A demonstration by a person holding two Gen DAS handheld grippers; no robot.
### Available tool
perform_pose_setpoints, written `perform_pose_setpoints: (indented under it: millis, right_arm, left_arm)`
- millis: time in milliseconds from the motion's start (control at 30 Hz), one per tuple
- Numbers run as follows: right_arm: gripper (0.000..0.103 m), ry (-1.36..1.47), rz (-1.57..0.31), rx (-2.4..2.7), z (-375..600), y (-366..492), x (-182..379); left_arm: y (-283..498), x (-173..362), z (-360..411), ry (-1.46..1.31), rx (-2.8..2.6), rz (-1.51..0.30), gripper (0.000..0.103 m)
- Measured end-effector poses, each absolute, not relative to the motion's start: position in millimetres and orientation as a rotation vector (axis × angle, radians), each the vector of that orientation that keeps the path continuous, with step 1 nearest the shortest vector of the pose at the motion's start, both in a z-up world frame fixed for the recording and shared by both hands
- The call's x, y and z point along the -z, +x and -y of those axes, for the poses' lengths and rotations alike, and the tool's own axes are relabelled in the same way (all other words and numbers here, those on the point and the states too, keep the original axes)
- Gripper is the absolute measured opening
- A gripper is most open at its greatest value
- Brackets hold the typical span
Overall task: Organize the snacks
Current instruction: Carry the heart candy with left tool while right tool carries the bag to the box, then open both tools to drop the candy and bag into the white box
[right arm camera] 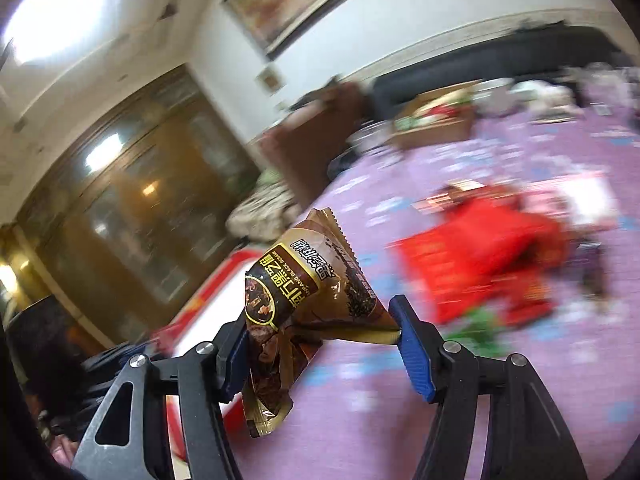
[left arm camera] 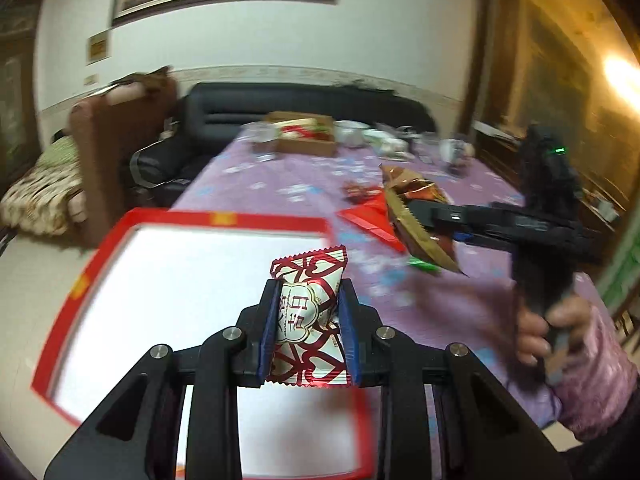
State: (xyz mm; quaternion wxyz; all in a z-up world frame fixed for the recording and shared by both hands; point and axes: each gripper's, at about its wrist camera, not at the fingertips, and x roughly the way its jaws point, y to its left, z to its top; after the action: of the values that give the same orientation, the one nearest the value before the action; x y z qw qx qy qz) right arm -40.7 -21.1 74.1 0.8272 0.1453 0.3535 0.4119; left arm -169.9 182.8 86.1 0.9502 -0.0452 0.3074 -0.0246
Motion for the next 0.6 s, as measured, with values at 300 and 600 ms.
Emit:
perform_pose_setpoints:
  millis: [300,600]
  right_arm:
    - [0.064,0.238,-0.859,-1.047,-85,-61,-54]
    - [0.07,0.067,-0.879,-1.06,-117,-89,-42]
  left_arm:
    - [-174,-62,-217,-0.103,-0.076,-0.666,0.026]
    - [-178,-49,-236,-0.13,-0.17,-0.714,0.036]
